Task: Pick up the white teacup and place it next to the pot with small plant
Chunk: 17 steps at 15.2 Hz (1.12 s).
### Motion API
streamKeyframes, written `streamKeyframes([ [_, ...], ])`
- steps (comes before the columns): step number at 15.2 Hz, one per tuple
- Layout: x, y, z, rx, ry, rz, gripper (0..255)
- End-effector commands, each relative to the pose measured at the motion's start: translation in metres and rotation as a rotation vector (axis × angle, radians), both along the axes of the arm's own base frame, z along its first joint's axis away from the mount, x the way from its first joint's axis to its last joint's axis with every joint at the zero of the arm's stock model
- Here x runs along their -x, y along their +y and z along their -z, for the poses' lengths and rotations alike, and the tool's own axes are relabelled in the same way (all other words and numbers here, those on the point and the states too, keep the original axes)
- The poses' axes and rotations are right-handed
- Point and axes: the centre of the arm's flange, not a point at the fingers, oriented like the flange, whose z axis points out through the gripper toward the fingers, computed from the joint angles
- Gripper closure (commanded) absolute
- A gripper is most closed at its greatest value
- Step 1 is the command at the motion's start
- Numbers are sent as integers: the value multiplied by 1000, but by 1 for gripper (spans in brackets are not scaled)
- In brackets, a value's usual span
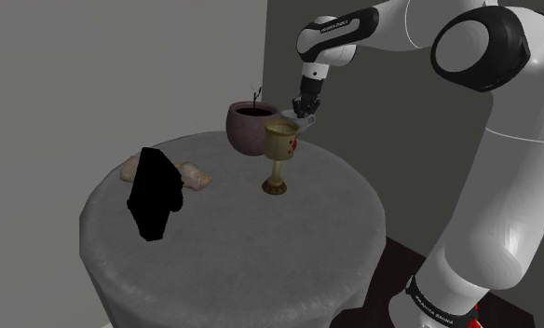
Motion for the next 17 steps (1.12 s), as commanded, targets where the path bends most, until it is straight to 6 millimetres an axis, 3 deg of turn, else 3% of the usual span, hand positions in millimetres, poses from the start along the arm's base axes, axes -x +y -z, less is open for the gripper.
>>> streamKeyframes([
  [1,0,0,10,0,-1,0,255],
  [17,0,0,94,0,-1,0,255],
])
